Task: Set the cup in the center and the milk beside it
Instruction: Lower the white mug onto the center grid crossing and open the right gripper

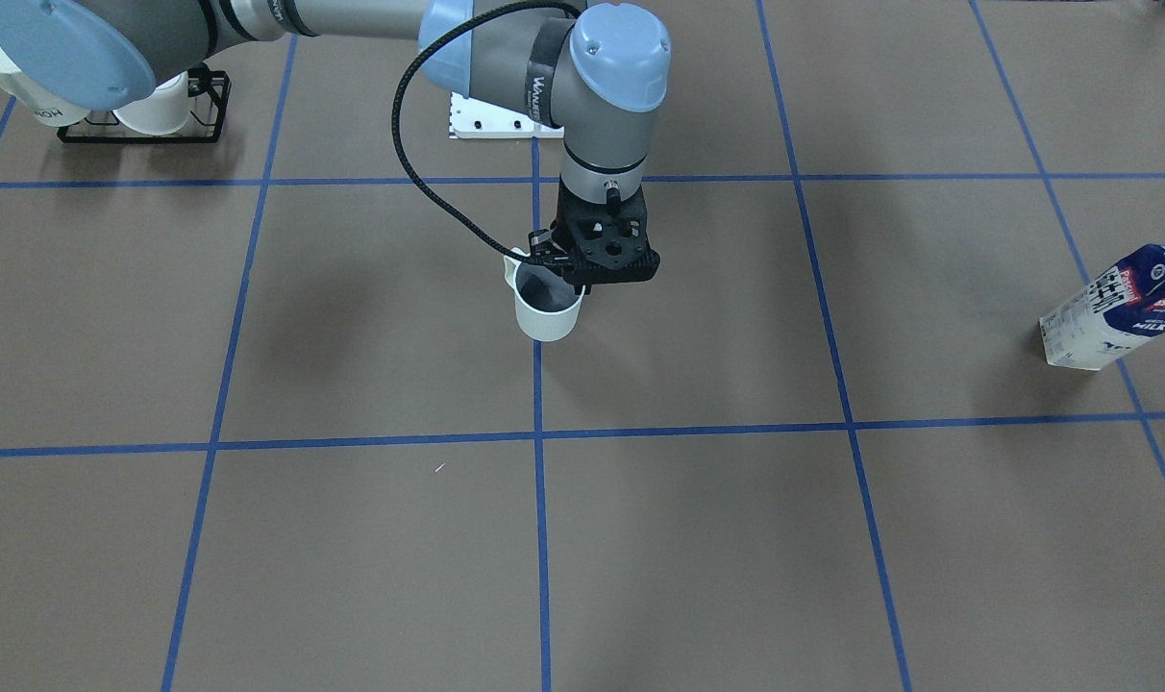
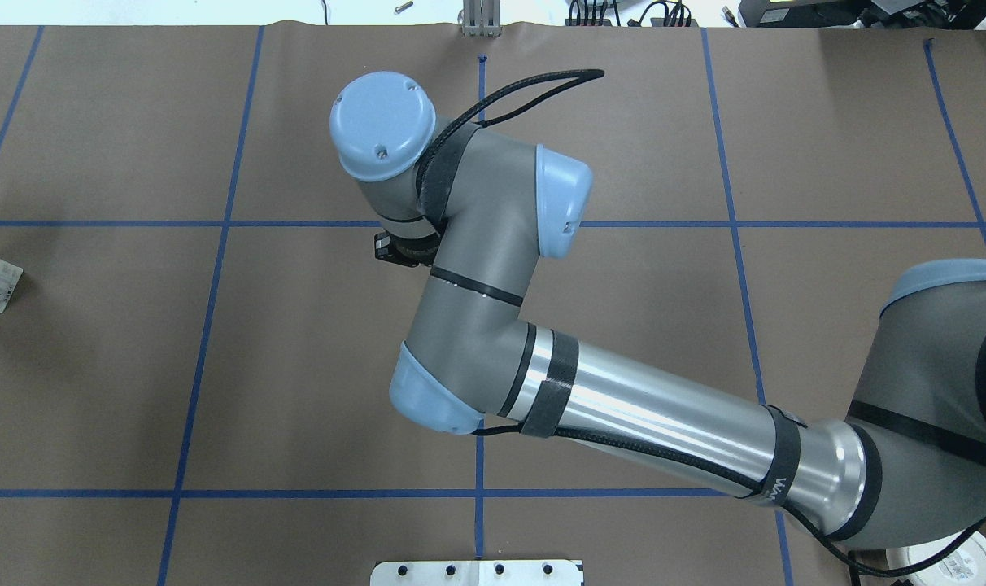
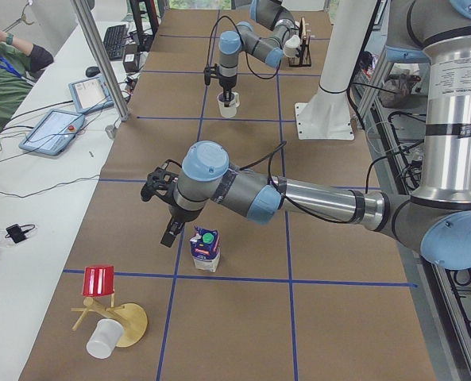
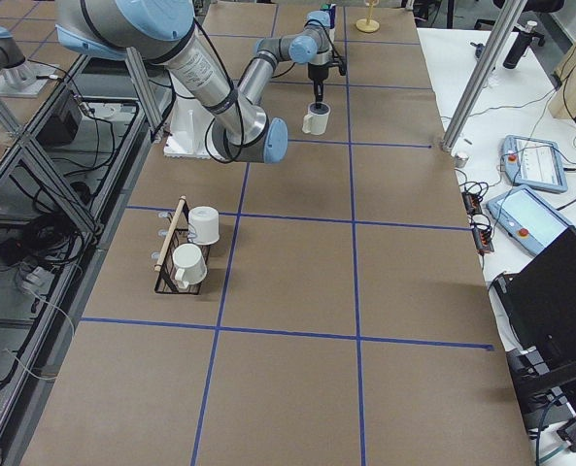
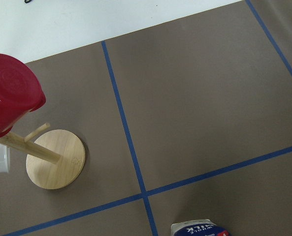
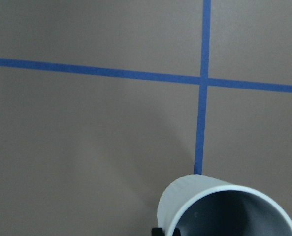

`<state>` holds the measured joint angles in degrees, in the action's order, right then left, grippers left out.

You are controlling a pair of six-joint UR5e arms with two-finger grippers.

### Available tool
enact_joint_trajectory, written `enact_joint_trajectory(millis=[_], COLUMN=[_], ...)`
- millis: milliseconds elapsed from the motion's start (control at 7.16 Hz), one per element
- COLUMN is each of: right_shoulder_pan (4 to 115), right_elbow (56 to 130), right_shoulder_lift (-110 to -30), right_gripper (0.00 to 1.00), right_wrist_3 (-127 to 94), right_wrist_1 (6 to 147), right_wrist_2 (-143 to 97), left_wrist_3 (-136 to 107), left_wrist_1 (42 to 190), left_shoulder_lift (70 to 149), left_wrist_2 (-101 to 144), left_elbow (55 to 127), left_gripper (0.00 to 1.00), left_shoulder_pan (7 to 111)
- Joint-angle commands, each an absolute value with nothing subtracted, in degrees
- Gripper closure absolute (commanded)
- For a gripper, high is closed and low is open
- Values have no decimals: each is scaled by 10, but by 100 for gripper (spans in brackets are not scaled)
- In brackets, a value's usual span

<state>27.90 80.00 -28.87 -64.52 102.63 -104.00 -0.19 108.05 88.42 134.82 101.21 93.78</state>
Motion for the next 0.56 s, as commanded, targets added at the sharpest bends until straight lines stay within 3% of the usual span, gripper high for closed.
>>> enact_joint_trajectory(millis=[0, 419], right_shoulder_pan=[266, 267], right_elbow=[799, 802], right_shoulder_lift=[-300, -308], right_gripper=[100, 100], right_wrist_3=[-653, -654], right_wrist_1=[1025, 1015], right_wrist_2=[-1038, -1038], left_wrist_3=[-2, -2], left_wrist_1=[1080, 1081], left_shoulder_lift=[884, 884], left_wrist_2=[1348, 1348], left_elbow=[1012, 1012], left_gripper=[2, 2], left_shoulder_pan=[938, 938])
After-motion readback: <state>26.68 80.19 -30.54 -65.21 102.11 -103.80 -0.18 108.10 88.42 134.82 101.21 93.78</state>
